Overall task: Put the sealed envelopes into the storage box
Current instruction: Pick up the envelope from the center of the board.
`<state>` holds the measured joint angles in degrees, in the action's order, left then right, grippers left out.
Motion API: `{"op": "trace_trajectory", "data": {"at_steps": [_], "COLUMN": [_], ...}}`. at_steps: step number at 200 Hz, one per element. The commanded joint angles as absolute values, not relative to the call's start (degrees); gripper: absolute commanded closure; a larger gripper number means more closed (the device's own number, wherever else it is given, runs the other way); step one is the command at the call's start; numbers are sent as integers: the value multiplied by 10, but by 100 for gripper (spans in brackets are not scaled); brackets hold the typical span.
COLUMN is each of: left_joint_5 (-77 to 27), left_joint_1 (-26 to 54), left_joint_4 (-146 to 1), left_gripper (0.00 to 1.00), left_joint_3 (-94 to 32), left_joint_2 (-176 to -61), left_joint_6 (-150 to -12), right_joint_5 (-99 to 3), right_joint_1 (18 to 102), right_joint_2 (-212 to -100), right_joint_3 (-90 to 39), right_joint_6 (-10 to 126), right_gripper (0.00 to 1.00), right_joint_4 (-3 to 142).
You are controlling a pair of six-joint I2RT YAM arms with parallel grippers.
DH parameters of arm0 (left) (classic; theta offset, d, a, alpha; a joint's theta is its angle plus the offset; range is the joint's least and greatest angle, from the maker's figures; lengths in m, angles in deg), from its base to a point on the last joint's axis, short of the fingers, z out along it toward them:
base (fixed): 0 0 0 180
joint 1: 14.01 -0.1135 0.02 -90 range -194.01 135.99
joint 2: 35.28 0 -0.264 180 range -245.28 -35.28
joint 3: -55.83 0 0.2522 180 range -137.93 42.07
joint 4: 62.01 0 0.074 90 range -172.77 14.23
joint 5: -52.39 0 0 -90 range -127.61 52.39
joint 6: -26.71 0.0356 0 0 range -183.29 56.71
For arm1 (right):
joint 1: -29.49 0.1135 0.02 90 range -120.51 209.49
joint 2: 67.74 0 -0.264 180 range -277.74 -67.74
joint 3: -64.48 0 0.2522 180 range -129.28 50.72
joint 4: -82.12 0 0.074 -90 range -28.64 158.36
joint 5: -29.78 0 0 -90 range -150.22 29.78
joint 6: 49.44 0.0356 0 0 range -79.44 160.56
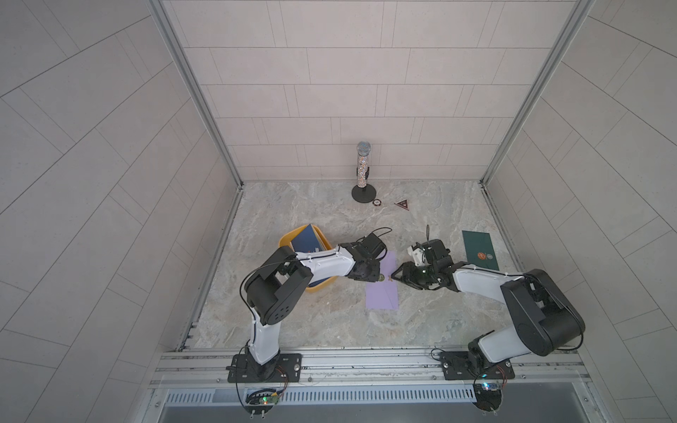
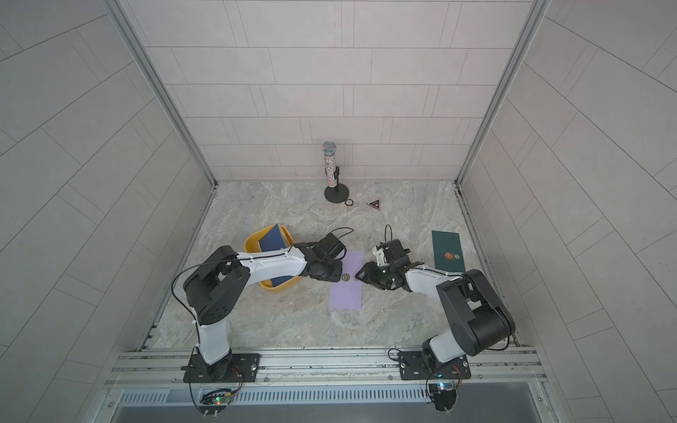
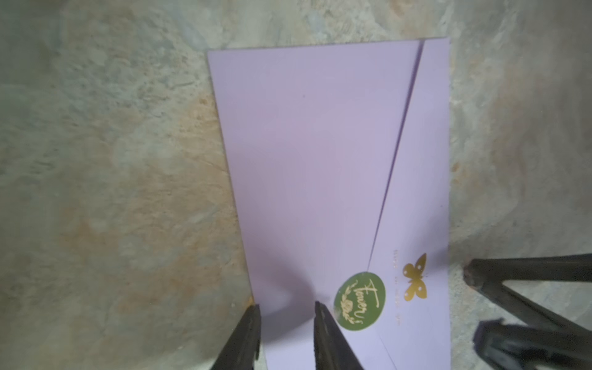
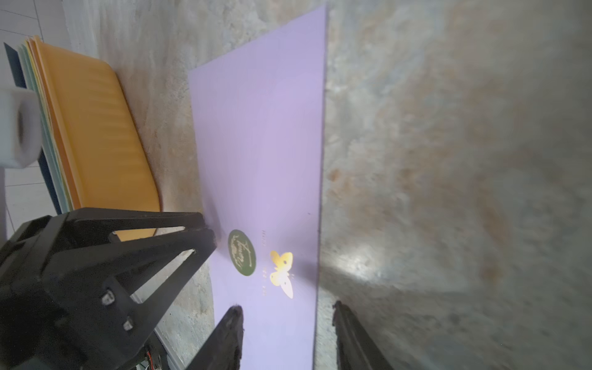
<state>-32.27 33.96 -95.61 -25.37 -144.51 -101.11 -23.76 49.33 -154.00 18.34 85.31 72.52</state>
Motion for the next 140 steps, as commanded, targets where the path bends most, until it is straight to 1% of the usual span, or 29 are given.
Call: {"op": "trace_trajectory", "data": {"at_steps": [1,54,95,111,132,140], "left_joint_5": [-333,-323,-321,-324,-323,-322], "left_joint_1": [343,346,346,346,346,346], "left_joint_4": [-980,-948,-938,-938,-939,-938], "left_gripper": [65,66,67,66,66,66], "left_joint_3": [-234,-197,-183,-180,-175,-173], "left_joint_2": [-1479,-1481,-1473,-1468,-1463,-1461], "left_joint_6": [-1024,-1040,-1044,-1044,-1045,-1045], "right_joint_5": [-228,-158,-141,-160,-224,-255], "right_joint_1": [498,498,495,492,491,490], "right_joint_2": [-1568,-1558,-1533,-1506,-1475,-1466], "right_joint_3": [206,208,212,210,178,169], "right_joint_6": [900,1008,1063,1034,923,884], "right_gripper": [50,50,51,51,51,51], "right_joint_4": [757,885,944,895,715,666]}}
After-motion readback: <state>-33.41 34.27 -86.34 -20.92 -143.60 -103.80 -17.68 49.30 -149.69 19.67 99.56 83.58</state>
